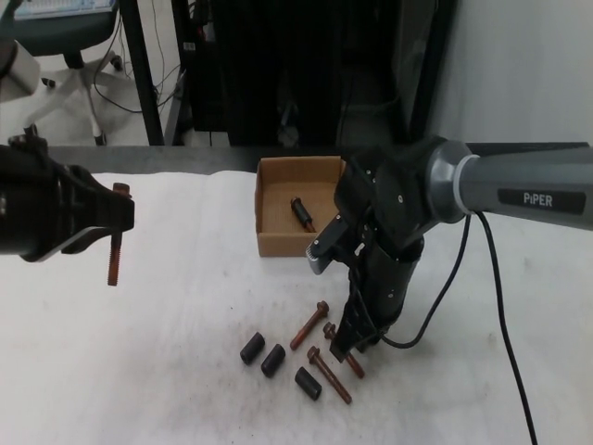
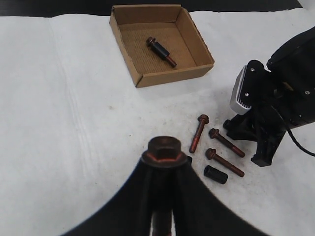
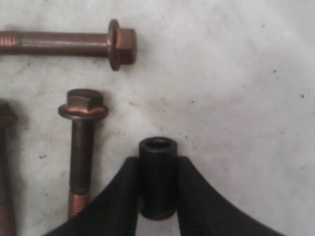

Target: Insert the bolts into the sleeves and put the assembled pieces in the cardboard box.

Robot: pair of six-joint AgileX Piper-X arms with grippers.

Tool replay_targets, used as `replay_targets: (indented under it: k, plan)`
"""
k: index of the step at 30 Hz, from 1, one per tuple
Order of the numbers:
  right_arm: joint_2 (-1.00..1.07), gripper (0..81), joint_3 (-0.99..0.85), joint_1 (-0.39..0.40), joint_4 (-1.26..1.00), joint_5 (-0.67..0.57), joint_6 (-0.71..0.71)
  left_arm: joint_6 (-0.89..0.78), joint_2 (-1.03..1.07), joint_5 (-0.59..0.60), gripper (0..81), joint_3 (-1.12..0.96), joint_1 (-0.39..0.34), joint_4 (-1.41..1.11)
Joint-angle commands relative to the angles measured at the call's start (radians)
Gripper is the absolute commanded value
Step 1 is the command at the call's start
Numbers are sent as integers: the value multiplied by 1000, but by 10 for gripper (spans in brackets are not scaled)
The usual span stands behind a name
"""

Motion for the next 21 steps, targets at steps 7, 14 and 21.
replay_targets:
  k: [7, 14, 21]
  plan:
    - [-31, 6, -5, -12, -17, -92, 80, 0, -12, 1, 3, 0, 1, -12]
    - [-261, 6, -9, -92, -59, -417, 226, -88, -62, 187, 3, 0, 1, -326]
    - [-491, 6, 87, -153, -340, -944, 325, -441, -30, 307, 3, 0, -2, -1012]
